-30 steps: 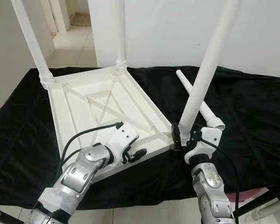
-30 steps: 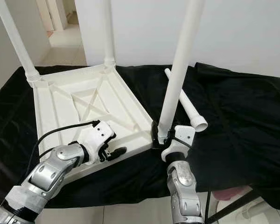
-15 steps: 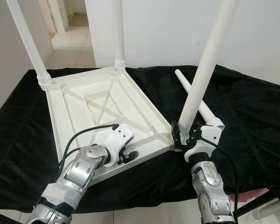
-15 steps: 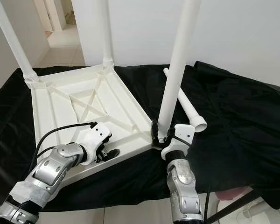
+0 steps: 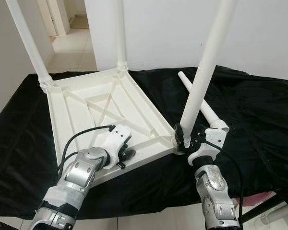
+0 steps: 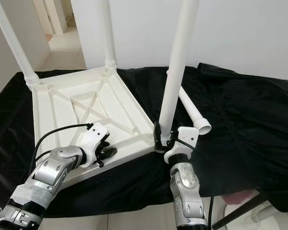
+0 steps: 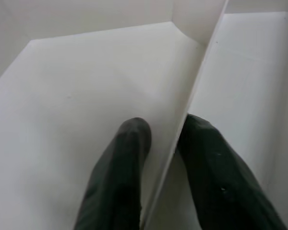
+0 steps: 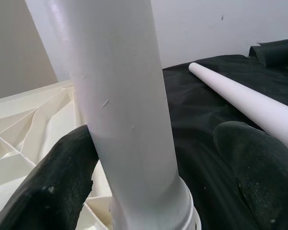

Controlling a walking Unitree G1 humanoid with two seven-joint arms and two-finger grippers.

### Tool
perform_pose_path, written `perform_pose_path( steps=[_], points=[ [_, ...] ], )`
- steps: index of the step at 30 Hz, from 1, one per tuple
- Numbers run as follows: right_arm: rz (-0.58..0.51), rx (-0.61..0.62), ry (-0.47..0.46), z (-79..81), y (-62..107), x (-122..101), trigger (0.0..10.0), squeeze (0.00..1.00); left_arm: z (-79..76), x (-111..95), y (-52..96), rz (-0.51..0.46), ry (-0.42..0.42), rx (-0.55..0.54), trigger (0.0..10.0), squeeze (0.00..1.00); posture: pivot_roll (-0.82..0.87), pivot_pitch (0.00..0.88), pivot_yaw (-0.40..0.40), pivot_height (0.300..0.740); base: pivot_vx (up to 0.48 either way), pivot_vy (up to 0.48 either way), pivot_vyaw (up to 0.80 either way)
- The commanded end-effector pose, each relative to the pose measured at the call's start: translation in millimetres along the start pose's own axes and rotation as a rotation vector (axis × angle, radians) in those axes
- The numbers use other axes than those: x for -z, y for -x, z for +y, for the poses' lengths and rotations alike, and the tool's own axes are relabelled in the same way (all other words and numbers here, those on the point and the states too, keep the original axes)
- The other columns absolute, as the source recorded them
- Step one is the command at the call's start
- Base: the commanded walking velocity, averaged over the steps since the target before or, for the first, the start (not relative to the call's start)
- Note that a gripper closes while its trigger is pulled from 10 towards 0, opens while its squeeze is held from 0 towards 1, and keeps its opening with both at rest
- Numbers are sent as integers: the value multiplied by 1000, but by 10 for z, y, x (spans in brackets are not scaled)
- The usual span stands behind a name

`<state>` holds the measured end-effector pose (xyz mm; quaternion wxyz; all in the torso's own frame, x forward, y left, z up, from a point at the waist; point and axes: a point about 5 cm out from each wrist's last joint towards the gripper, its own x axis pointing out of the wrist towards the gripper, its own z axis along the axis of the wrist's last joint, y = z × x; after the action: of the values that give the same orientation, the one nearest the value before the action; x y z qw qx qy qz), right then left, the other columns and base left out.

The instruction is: Building children table

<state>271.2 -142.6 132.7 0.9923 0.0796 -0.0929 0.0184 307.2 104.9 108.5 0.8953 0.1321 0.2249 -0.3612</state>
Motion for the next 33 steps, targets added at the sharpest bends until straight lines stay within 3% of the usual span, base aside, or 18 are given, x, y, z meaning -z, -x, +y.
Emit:
perform_pose_path(
  steps=[1, 5, 17, 18, 19, 20, 21, 26, 27, 28, 30, 33],
  points=[
    [-4, 11, -2, -4, -10, 9, 10000, 0, 261, 136, 74, 69, 20, -312, 0, 0, -44, 0, 22, 740, 0, 0, 0],
    [-2, 5, -4, 6, -19, 20, 10000, 0, 334, 139, 116, 83, 34, -367, 0, 0, -40, 0, 17, 740, 0, 0, 0],
    [0, -4, -5, 23, -34, 30, 10000, 0, 360, 137, 139, 78, 42, -420, 0, 0, -34, 0, 14, 740, 0, 0, 0],
    [-1, -5, -4, 24, -35, 30, 10000, 0, 342, 139, 125, 84, 27, -408, 3176, 0, -34, 0, 15, 740, 0, 0, 0],
    [-3, -5, -2, 24, -36, 31, 10000, 0, 308, 144, 107, 86, 31, -383, 10000, 31, -36, 0, 16, 740, 0, 0, 0],
    [-3, -5, -2, 24, -36, 31, 10000, 0, 308, 144, 107, 86, 31, -383, 10000, 31, -36, 0, 16, 740, 0, 0, 0],
    [-3, -5, 1, 21, -36, 31, 10000, 0, 263, 146, 90, 86, 30, -345, 10000, 1000, -35, 0, 16, 740, 0, 0, 0],
    [-3, -4, 4, 13, -36, 34, 10000, 0, 162, 137, 71, 85, 17, -264, 10000, 1000, -36, 0, 18, 740, 0, 0, 0],
    [-3, -4, 7, 8, -36, 38, 10000, 0, 64, 121, 66, 77, 4, -184, 10000, 239, -33, 2, 15, 740, 0, 0, 0],
    [-2, -4, 9, 6, -35, 40, 10000, 0, -41, 103, 72, 66, 3, -96, 10000, 0, -33, 1, 16, 740, 0, 0, 0],
    [-2, -4, 9, 6, -35, 40, 10000, 0, -41, 103, 72, 66, 3, -96, 10000, 0, -33, 1, 16, 740, 0, 0, 0],
    [1, -5, 13, 4, -40, 51, 10000, 0, -250, 29, 141, 15, -18, 104, 10000, 0, -31, 0, 15, 740, 0, 0, 0]
  ],
)
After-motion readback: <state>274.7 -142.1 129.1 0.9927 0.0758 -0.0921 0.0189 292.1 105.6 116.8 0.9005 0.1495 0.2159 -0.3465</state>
